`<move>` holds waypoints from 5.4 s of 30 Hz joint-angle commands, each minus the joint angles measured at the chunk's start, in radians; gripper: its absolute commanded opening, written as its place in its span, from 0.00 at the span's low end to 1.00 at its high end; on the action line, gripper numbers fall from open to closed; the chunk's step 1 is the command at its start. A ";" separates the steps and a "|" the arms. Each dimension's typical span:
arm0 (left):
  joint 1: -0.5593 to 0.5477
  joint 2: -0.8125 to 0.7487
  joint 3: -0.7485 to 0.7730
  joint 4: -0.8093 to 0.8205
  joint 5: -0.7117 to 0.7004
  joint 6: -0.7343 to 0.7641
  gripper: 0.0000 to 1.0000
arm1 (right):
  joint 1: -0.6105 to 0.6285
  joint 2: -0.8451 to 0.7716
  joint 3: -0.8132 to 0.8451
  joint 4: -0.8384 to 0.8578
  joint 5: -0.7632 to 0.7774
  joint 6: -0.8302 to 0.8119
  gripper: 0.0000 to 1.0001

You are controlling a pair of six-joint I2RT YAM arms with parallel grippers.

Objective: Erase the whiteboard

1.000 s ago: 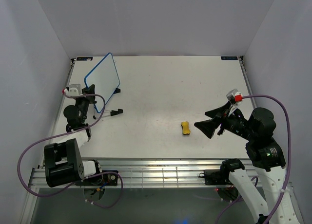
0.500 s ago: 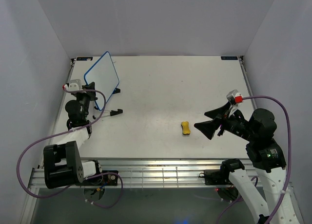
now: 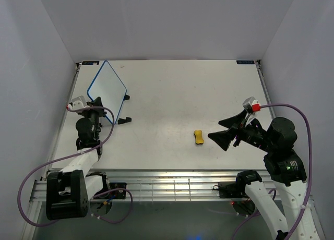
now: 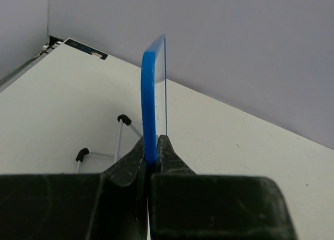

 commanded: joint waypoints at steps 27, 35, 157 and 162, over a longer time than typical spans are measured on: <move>-0.050 -0.037 -0.183 -0.044 -0.071 -0.142 0.22 | 0.005 -0.045 -0.026 0.079 -0.064 0.007 0.90; -0.050 -0.040 -0.178 -0.056 -0.045 -0.131 0.36 | 0.003 -0.047 -0.034 0.082 -0.066 0.007 0.90; -0.251 -0.732 0.719 -1.761 -0.166 0.108 0.98 | 0.005 -0.031 0.098 -0.295 0.842 -0.080 0.90; -0.255 -0.749 0.715 -1.759 -0.194 0.096 0.98 | 0.005 -0.030 0.100 -0.297 0.831 -0.084 0.90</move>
